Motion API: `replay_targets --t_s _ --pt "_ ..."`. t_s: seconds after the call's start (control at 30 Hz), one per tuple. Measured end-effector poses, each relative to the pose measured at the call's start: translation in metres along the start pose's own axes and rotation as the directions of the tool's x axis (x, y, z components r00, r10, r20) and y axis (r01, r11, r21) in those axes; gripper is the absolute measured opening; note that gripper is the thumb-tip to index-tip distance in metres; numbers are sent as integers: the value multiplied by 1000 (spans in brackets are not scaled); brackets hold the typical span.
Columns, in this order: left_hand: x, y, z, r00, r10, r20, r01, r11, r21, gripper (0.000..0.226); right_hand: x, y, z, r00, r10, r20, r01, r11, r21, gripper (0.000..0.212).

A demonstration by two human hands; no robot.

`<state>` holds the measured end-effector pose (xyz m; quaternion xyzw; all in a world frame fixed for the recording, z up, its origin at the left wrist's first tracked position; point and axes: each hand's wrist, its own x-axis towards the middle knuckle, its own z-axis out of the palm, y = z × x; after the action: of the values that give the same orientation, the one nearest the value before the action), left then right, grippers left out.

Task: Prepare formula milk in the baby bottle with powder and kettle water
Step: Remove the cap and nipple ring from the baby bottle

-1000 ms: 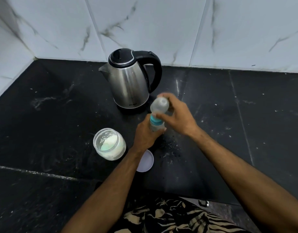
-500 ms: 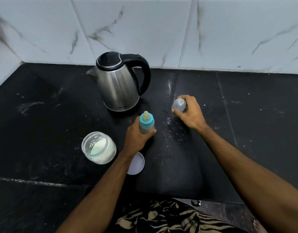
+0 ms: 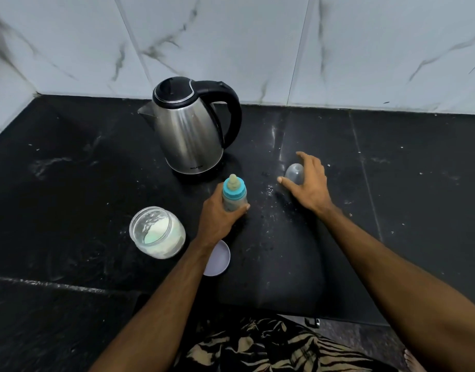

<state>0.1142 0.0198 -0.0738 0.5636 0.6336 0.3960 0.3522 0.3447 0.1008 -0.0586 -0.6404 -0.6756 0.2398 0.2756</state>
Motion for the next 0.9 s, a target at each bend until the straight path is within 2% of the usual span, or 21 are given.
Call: replay_targets --t_s 0.07,0.13,0.27,0.37,0.53,0.67,0.9 --pt "-1 0 0 1000 -3 -6 3 1000 -2 62 -11 -22 1 994 -91 -56 95 993 72 72" --pt "-1 0 0 1000 -5 -11 5 1000 -6 58 -26 -50 7 977 -208 -45 212 970 121 67" --pt "0 -1 -1 1000 -1 -14 1 1000 15 48 -48 -90 29 919 -393 -17 393 916 79 63" --pt "1 -2 1 999 35 -31 -33 997 77 47 -52 -98 46 921 -386 45 379 918 119 62" --pt "-1 3 -1 999 16 -37 -15 1000 27 57 -49 -94 56 948 -317 -18 317 944 87 54" --pt "1 3 -2 999 20 -25 -19 999 30 54 -50 -94 57 951 -308 -34 310 942 131 50" --pt "3 3 -4 1000 20 7 -20 1000 0 61 -34 -89 47 915 -383 124 335 896 293 49"
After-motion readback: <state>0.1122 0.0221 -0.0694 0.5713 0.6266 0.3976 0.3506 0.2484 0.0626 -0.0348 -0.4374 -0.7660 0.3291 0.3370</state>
